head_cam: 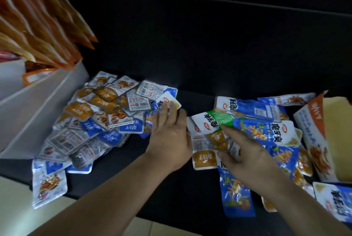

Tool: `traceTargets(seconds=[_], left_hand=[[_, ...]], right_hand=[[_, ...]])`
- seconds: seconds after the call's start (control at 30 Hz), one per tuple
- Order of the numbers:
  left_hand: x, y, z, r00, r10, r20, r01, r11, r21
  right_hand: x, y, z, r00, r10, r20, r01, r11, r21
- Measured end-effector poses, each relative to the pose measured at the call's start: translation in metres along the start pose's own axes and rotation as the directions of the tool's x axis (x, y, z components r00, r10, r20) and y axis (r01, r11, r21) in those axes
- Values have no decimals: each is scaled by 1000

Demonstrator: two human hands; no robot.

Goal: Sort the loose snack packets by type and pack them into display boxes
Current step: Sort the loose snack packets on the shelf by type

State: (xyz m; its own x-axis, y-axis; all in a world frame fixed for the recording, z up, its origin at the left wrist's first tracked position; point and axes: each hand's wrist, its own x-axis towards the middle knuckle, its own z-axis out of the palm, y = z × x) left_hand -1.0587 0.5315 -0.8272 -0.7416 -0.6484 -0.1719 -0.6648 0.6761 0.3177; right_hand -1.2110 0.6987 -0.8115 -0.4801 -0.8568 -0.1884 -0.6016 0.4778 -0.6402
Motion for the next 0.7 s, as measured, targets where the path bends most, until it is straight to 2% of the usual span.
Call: traceTargets(seconds=[0.07,0.13,0.2,0.3,0.37,0.4,0.47,0.5,0.57,0.63,0.7], left_hand=[[2,9,6,984,175,-15,-176,976,-129],[4,12,9,969,242,47,-226,947,-227],[5,12,13,968,234,94,-210,953,-219],[3,9,15,985,144,98,-139,989,-55],[2,8,10,993,116,-4,-116,993,5],[-1,9,7,983,152,-103,-155,988,-17],[-12,18,6,923,290,-254,-323,941,-102],[-19,23,10,887,371,-274,-413,903,-116],[-30,32,22,860,478,-177,-500,858,-115],[-31,37,31,904,428,-14,-427,896,-120],[-23,35,30,926,366,91,-362,930,-60]], right_hand=[[-4,2,1,999,-23,-45,24,1000,5],[-11,5,7,988,-90,-126,82,994,-73],[-16,12,14,980,-143,-140,120,980,-161],[-20,22,15,991,-87,-99,69,982,-177],[-20,27,12,988,-110,-108,86,974,-208],[-18,28,10,987,-111,-113,87,976,-200],[-15,26,4,990,-100,-103,79,979,-188],[-14,26,2,990,-98,-97,79,979,-190],[-13,27,0,993,-85,-80,69,981,-181],[-15,31,-2,996,-71,-47,61,982,-180],[-17,35,-1,996,-86,-12,82,977,-197]])
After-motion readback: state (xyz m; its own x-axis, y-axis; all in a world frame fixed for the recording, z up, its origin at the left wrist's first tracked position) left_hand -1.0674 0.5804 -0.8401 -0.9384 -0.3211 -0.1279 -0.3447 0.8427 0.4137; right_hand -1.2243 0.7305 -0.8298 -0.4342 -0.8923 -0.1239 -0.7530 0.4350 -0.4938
